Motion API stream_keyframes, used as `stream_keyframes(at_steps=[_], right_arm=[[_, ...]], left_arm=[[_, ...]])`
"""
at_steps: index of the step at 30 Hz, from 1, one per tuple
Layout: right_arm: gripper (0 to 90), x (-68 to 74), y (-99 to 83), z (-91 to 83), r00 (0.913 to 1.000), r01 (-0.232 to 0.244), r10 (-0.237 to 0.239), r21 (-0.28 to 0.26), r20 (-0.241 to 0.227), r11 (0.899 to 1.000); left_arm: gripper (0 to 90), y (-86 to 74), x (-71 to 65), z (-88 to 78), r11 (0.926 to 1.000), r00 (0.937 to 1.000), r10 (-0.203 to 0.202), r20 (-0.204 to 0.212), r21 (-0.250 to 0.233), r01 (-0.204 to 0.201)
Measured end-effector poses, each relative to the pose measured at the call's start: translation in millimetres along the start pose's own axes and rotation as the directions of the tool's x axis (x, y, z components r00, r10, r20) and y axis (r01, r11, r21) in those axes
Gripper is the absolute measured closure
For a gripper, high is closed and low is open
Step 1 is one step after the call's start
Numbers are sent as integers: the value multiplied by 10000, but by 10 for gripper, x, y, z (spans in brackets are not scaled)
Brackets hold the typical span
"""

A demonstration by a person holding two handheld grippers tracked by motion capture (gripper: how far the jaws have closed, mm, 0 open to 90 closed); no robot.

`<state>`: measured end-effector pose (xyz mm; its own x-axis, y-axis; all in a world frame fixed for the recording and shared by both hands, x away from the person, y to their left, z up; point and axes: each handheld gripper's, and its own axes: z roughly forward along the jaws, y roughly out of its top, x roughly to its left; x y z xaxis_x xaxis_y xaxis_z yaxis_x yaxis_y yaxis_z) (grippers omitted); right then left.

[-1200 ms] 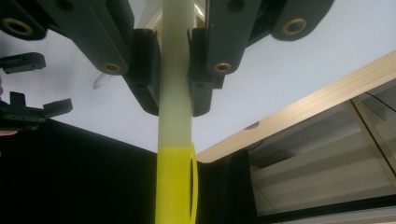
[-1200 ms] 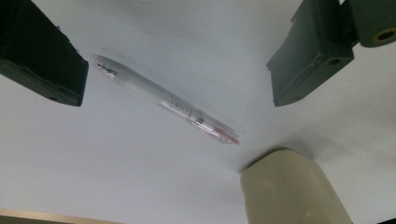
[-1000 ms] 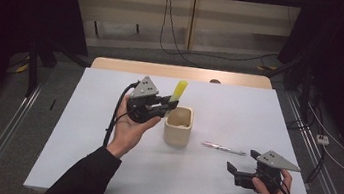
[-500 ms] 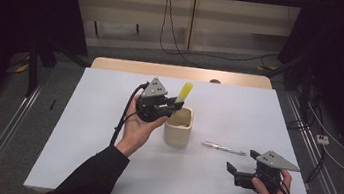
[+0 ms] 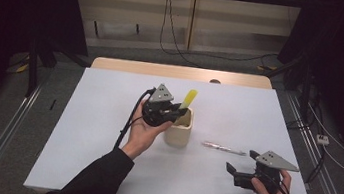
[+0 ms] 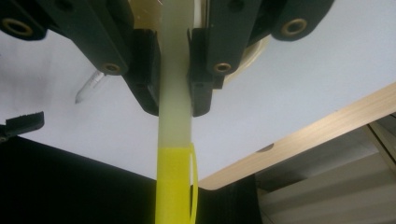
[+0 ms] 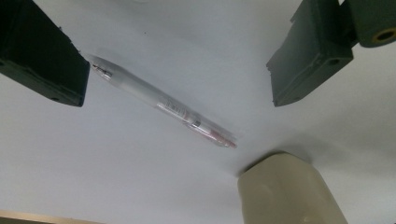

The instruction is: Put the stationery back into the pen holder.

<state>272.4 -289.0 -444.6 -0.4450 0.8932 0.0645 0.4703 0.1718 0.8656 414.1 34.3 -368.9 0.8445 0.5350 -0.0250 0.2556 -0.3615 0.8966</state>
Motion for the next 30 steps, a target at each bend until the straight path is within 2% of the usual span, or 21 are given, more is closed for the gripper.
stream_keyframes(at_steps=[8, 11, 12, 14, 15, 17, 19, 22, 25, 30], right_arm=[[47, -1, 0, 5, 9999, 106, -106, 10, 21, 9999], [47, 0, -1, 5, 9999, 136, -136, 21, 4, 9999], [47, -1, -1, 5, 9999, 141, -141, 17, 7, 9999], [47, -2, -1, 5, 9999, 128, -128, 12, 5, 9999], [47, -1, -1, 4, 9999, 116, -116, 17, 3, 9999], [47, 0, -1, 5, 9999, 120, -120, 12, 3, 9999], [46, 1, 0, 5, 9999, 114, -114, 19, -21, 9999], [46, 2, 0, 7, 9999, 102, -102, 28, -19, 9999], [46, -1, -1, 8, 10000, 95, -95, 20, -15, 10000], [45, 6, 0, 8, 9999, -4, 4, 48, -115, 10000]], left_arm=[[773, -75, -18, 88, 9998, 9998, -23, 188, 181, 20], [766, -78, -26, 87, 10000, 9997, -45, 221, 80, 44], [737, -74, -28, 77, 9999, 9997, -128, 191, 8, 128], [555, -56, -32, 56, 9992, 9991, -392, 161, -72, 394], [492, -49, -30, 39, 9992, 9991, -368, 187, -128, 370], [465, -42, -29, 13, 9995, 9991, -237, 347, -217, 244], [394, -39, -18, -3, 9995, 9996, -205, 213, -221, 210], [302, -34, 21, -37, 9981, 9988, -482, 29, -376, 483], [264, -19, 48, -88, 9972, 9986, -507, -115, -563, 499], [179, -27, 117, -156, 9980, 9979, -542, -364, -350, 529]])
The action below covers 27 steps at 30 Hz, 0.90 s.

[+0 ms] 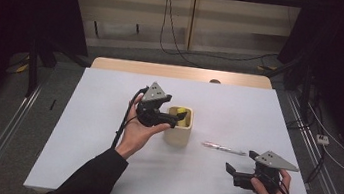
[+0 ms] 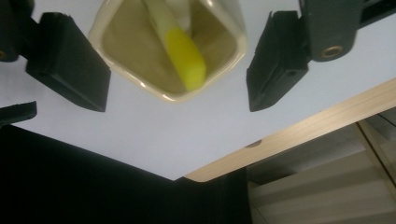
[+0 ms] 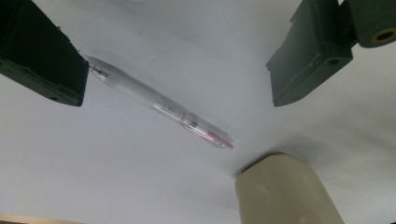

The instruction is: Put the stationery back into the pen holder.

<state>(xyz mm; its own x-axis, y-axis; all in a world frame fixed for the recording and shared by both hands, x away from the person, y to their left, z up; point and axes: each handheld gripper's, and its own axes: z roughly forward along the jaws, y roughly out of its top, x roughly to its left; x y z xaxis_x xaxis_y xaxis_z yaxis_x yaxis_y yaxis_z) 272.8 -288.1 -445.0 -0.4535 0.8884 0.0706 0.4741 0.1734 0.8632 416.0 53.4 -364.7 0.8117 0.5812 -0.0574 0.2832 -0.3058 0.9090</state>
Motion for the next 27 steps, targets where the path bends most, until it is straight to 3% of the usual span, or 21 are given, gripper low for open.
stream_keyframes(at_steps=[5, 9, 14, 24, 27], right_arm=[[46, 0, -1, 2, 10000, -22, 22, 10, 1, 10000], [46, 4, 0, 6, 10000, -6, 6, 12, -15, 10000], [48, 4, 0, 9, 10000, 56, -56, 21, 4, 10000], [48, 5, 3, 16, 10000, 72, -72, 38, 9, 10000], [49, 9, 10, 37, 10000, 80, -80, 45, -12, 10000]], left_arm=[[103, -8, 14, -83, 9993, 9998, -54, 170, 360, 48], [89, -8, -22, -159, 9982, 9990, 200, 403, 558, -222], [81, -65, -63, -247, 9969, 9982, 575, 146, 523, -582], [70, -301, -75, -412, 9895, 9951, 970, -172, 1098, -945], [72, -384, -61, -489, 9910, 9963, 806, -301, 1099, -768]])
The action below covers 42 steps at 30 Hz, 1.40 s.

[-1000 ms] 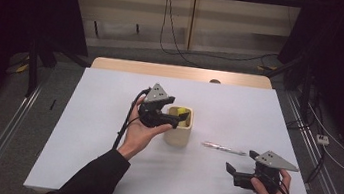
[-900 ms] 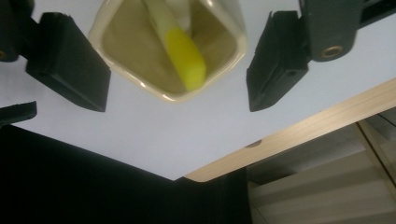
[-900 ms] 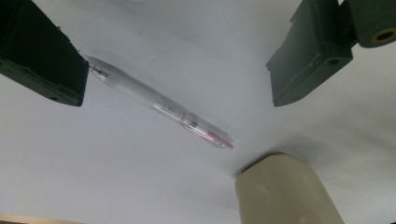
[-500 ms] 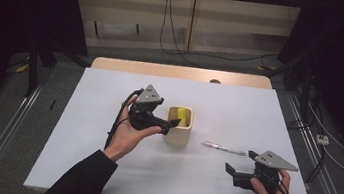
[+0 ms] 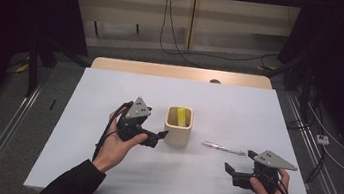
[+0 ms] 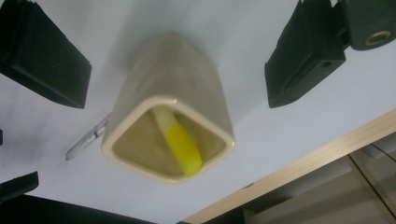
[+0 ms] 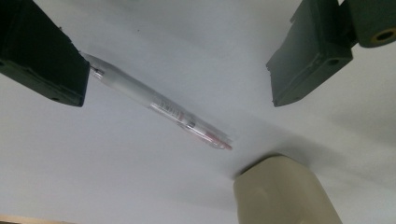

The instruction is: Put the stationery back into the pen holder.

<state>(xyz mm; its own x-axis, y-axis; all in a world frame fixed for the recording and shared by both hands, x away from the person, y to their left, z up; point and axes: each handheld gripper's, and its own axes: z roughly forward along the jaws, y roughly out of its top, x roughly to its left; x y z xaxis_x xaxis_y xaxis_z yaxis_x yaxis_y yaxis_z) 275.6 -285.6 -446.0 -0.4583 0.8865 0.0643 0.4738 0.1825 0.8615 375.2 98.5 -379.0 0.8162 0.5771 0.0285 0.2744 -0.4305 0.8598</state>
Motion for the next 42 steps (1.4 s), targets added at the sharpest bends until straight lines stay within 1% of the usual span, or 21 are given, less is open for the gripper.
stream_keyframes(at_steps=[4, 6, 7, 10, 12, 14, 15, 16, 19, 22, 24, 25, 28, 30, 31, 32, 33, 35, 37, 40, 42], right_arm=[[80, 28, 28, 59, 9998, 56, -56, 42, 187, 10000], [84, 46, 41, 98, 9998, 136, -137, 94, 150, 9999], [85, 55, 48, 112, 9998, 160, -161, 103, 115, 9998], [89, 68, 80, 143, 9998, 202, -202, 88, 45, 9998], [93, 70, 96, 160, 9999, 146, -146, 190, -6, 9997], [95, 70, 112, 183, 9999, 125, -127, 291, 35, 9995], [95, 71, 121, 193, 9999, 126, -127, 329, 23, 9994], [97, 74, 131, 203, 9999, 162, -163, 361, 20, 9992], [103, 80, 164, 232, 9997, 255, -253, 367, -40, 9990], [135, 84, 208, 269, 9992, 368, -362, 395, -160, 9985], [111, 91, 230, 303, 9989, 394, -381, 474, -284, 9981], [116, 95, 240, 326, 9985, 392, -372, 502, -392, 9980], [181, 103, 271, 393, 9972, 509, -466, 738, -587, 9960], [285, 96, 307, 431, 9975, 466, -408, 1013, -582, 9938], [302, 92, 328, 448, 9976, 452, -393, 1062, -565, 9933], [311, 89, 353, 464, 9970, 567, -504, 1140, -581, 9919], [350, 86, 381, 477, 9964, 645, -571, 1229, -629, 9903], [446, 71, 436, 499, 9952, 581, -477, 1228, -856, 9907], [500, 53, 484, 533, 9942, 535, -406, 1310, -992, 9899], [610, 35, 537, 607, 9898, 647, -420, 1667, -1359, 9839], [690, 23, 567, 665, 9828, 901, -552, 1971, -1760, 9762]], left_arm=[[72, -129, 23, -93, 9996, 9994, -270, -232, 32, 271], [71, -207, 30, -135, 9979, 9969, -647, -459, -106, 642], [71, -246, 34, -154, 9968, 9960, -792, -424, -146, 786], [71, -353, 28, -210, 9958, 9952, -917, -333, -106, 914], [78, -407, 21, -274, 9941, 9943, -1050, -195, -296, 1044], [85, -445, -2, -354, 9948, 9948, -970, -326, -350, 958], [85, -468, -10, -394, 9950, 9951, -948, -284, -357, 938], [85, -495, -23, -433, 9939, 9944, -1030, -221, -420, 1020], [85, -576, -60, -543, 9933, 9935, -1064, -407, -503, 1043], [85, -669, -113, -605, 9952, 9940, -900, -619, -431, 875], [88, -738, -154, -627, 9973, 9948, -613, -818, -463, 577], [95, -766, -160, -629, 9979, 9954, -530, -800, -416, 498], [102, -839, -165, -622, 9969, 9945, -704, -775, -395, 675], [102, -867, -154, -602, 9975, 9950, -646, -765, -325, 623], [102, -879, -143, -586, 9970, 9949, -728, -703, -301, 709], [102, -888, -128, -574, 9967, 9947, -790, -661, -257, 774], [102, -896, -111, -559, 9964, 9945, -823, -649, -263, 807], [106, -908, -83, -538, 9961, 9939, -871, -681, -211, 858], [106, -915, -60, -538, 9954, 9928, -956, -721, -184, 945], [106, -928, -45, -546, 9943, 9919, -1063, -702, -195, 1052], [106, -935, -46, -539, 9932, 9913, -1162, -625, -162, 1154]])
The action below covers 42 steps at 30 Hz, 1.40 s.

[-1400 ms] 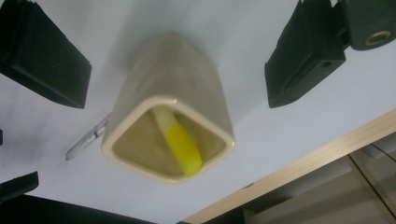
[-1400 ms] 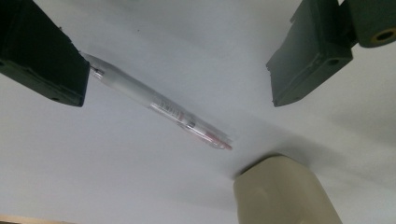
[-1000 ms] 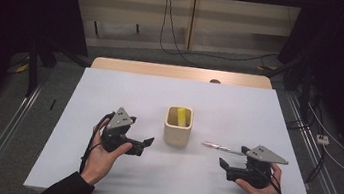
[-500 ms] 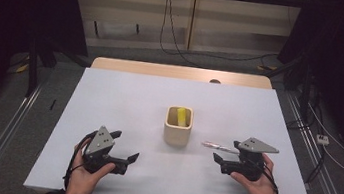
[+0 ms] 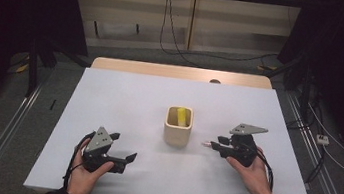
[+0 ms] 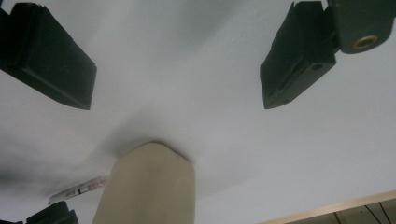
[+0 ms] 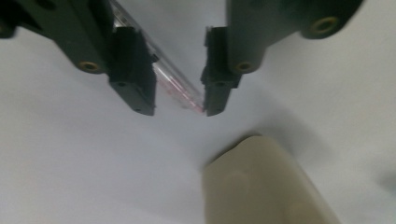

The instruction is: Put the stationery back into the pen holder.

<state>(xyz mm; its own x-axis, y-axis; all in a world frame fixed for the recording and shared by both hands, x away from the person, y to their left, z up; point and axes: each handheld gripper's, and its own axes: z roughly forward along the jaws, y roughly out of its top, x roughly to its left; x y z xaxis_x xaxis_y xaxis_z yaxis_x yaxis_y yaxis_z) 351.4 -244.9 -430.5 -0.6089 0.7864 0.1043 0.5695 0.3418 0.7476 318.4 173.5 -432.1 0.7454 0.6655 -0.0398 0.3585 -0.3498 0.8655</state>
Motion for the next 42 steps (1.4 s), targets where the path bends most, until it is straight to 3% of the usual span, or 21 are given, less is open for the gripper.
stream_keyframes(at_steps=[4, 6, 9, 24, 35, 42], right_arm=[[861, -3, 66, 65, 9991, 223, -218, 148, -363, 9996], [900, 1, 68, 87, 9986, 225, -221, 79, -481, 9997], [900, 20, 38, 141, 9982, 536, -525, 401, -291, 9978], [900, 75, -40, 309, 9953, 954, -930, 1165, -265, 9886], [900, 22, -31, 347, 9973, 718, -696, 979, -253, 9926], [900, -6, 11, 371, 9951, 969, -937, 1163, -321, 9885]], left_arm=[[110, 6, 8, -8, 10000, 10000, -24, 81, -71, 25], [111, 6, 5, -14, 9999, 9999, -97, 110, -139, 99], [111, 2, 0, -14, 9998, 9998, -115, 135, -133, 117], [111, -2, -7, 3, 10000, 9997, -2, 262, -4, 2], [111, -1, -11, 9, 10000, 9996, 15, 297, 73, -17], [111, -1, -14, 12, 9999, 9994, 102, 341, 68, -104]])
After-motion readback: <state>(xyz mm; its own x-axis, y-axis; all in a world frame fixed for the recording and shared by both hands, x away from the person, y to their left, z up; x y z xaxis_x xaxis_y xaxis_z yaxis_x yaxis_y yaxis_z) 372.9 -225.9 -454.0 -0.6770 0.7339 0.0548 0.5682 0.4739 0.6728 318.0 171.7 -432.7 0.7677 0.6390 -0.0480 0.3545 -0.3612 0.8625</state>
